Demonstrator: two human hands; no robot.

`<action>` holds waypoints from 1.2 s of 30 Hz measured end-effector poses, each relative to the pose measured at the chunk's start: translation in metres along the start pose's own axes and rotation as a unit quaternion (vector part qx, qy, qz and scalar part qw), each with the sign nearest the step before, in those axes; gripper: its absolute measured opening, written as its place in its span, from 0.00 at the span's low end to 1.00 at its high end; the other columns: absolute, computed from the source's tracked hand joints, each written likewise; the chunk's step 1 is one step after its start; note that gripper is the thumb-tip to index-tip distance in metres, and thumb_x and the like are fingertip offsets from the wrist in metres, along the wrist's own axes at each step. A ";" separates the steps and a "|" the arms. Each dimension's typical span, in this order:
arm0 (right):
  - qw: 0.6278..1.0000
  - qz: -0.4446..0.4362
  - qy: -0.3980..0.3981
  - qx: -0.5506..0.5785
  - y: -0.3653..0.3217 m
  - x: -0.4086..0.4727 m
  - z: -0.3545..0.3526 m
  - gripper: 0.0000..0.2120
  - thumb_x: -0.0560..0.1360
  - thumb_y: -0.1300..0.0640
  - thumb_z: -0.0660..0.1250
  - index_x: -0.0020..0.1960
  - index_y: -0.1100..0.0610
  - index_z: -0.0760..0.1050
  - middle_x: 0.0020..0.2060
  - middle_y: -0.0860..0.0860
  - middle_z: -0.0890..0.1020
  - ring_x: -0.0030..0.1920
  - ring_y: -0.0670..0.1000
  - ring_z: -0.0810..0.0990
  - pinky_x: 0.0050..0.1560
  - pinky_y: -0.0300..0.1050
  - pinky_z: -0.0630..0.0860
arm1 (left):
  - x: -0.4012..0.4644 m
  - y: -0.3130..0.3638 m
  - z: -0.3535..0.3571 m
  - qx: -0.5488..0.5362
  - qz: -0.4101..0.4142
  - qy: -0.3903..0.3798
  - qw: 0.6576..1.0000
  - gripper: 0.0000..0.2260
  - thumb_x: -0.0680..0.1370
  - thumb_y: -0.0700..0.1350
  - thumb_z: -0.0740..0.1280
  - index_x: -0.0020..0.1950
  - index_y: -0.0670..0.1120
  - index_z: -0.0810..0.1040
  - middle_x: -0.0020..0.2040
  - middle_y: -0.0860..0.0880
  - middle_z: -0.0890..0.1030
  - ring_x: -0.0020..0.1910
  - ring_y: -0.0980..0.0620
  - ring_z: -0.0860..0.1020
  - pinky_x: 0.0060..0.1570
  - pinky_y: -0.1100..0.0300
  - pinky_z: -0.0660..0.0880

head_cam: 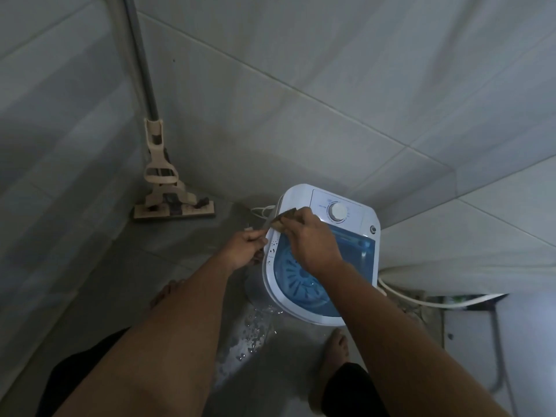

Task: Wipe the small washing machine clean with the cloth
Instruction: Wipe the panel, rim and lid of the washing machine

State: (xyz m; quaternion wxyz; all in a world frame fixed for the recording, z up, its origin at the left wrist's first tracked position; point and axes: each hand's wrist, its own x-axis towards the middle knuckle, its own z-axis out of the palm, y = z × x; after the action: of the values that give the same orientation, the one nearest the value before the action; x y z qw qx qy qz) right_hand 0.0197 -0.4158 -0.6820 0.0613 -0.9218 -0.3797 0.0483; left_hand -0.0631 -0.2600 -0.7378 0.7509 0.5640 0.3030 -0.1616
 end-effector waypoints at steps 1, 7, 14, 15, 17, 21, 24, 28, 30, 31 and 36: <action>1.000 -0.008 0.000 -0.004 0.000 -0.003 0.000 0.14 0.81 0.55 0.68 0.66 0.52 0.80 0.57 0.56 0.77 0.50 0.60 0.81 0.51 0.58 0.82 | 0.000 0.000 0.000 0.001 0.001 0.000 1.000 0.15 0.81 0.39 0.64 0.68 0.48 0.77 0.49 0.41 0.80 0.44 0.46 0.76 0.45 0.57 0.75; 0.997 -0.072 -0.034 -0.019 -0.004 -0.027 0.004 0.16 0.80 0.54 0.69 0.68 0.50 0.79 0.60 0.55 0.78 0.56 0.60 0.81 0.55 0.58 0.81 | -0.001 0.002 0.001 -0.025 0.006 -0.001 1.000 0.15 0.81 0.40 0.65 0.67 0.49 0.78 0.50 0.42 0.81 0.47 0.46 0.75 0.49 0.55 0.76; 0.988 -0.141 -0.050 -0.024 -0.010 -0.056 0.009 0.18 0.80 0.52 0.66 0.69 0.48 0.78 0.62 0.52 0.77 0.56 0.57 0.80 0.56 0.58 0.79 | -0.004 0.006 0.002 -0.023 0.008 0.012 1.000 0.17 0.80 0.35 0.63 0.69 0.44 0.77 0.52 0.41 0.81 0.48 0.46 0.76 0.47 0.57 0.81; 0.986 -0.153 -0.060 -0.022 -0.010 -0.056 0.007 0.18 0.80 0.52 0.65 0.69 0.48 0.78 0.62 0.52 0.77 0.57 0.57 0.79 0.57 0.58 0.79 | -0.003 0.006 0.001 -0.022 0.008 0.014 1.000 0.17 0.80 0.35 0.64 0.69 0.44 0.77 0.53 0.41 0.81 0.48 0.46 0.77 0.53 0.52 0.80; 0.980 -0.177 -0.084 -0.023 -0.006 -0.050 0.001 0.18 0.81 0.50 0.65 0.69 0.46 0.77 0.63 0.51 0.77 0.59 0.55 0.79 0.60 0.57 0.79 | -0.002 0.006 0.002 -0.030 0.010 0.011 0.999 0.17 0.80 0.35 0.64 0.69 0.44 0.77 0.54 0.41 0.82 0.49 0.46 0.78 0.56 0.49 0.78; 0.990 -0.118 -0.049 0.062 0.006 -0.020 -0.027 0.16 0.83 0.49 0.64 0.70 0.45 0.78 0.63 0.50 0.76 0.58 0.52 0.78 0.59 0.48 0.79 | 0.000 0.011 0.002 -0.062 0.012 0.012 0.998 0.16 0.80 0.36 0.65 0.67 0.44 0.78 0.52 0.42 0.84 0.45 0.49 0.80 0.47 0.59 0.81; 0.996 -0.011 0.024 0.085 0.021 0.013 -0.041 0.16 0.84 0.50 0.63 0.70 0.45 0.78 0.60 0.51 0.75 0.54 0.52 0.78 0.54 0.49 0.80 | 0.000 0.011 -0.001 -0.043 -0.010 0.018 0.999 0.16 0.80 0.38 0.66 0.67 0.47 0.78 0.50 0.41 0.82 0.47 0.47 0.77 0.49 0.57 0.80; 0.997 0.053 0.018 0.060 0.026 0.040 -0.026 0.14 0.83 0.51 0.64 0.66 0.46 0.81 0.58 0.54 0.75 0.55 0.59 0.80 0.54 0.55 0.80 | -0.004 0.015 -0.003 -0.038 -0.022 0.011 0.999 0.16 0.80 0.39 0.65 0.67 0.50 0.78 0.50 0.42 0.80 0.48 0.47 0.77 0.46 0.61 0.80; 0.998 0.036 -0.014 0.039 0.017 0.035 -0.013 0.14 0.82 0.52 0.65 0.65 0.47 0.81 0.58 0.55 0.76 0.55 0.62 0.80 0.53 0.58 0.80 | -0.005 0.015 -0.002 -0.040 -0.021 0.004 0.999 0.16 0.81 0.39 0.64 0.67 0.49 0.78 0.50 0.42 0.80 0.47 0.48 0.77 0.44 0.62 0.80; 0.999 0.025 -0.014 0.037 0.012 0.028 -0.007 0.14 0.81 0.53 0.65 0.65 0.48 0.82 0.58 0.56 0.77 0.53 0.63 0.80 0.52 0.59 0.80 | -0.004 0.014 -0.003 -0.044 -0.022 0.003 0.999 0.16 0.81 0.39 0.64 0.68 0.48 0.77 0.50 0.42 0.79 0.45 0.48 0.76 0.42 0.64 0.80; 0.999 -0.040 -0.005 0.008 0.002 -0.012 0.006 0.16 0.80 0.55 0.69 0.66 0.50 0.81 0.60 0.55 0.78 0.55 0.61 0.80 0.54 0.59 0.80 | -0.007 0.014 -0.003 -0.044 -0.026 -0.002 0.999 0.15 0.81 0.39 0.64 0.68 0.46 0.77 0.51 0.42 0.78 0.40 0.50 0.76 0.35 0.66 0.79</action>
State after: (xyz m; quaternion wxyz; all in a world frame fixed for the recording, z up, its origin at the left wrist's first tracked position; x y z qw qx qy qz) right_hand 0.0120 -0.4252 -0.6877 0.0685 -0.9050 -0.4165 0.0538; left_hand -0.0608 -0.2531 -0.7237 0.7709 0.5223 0.3231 -0.1689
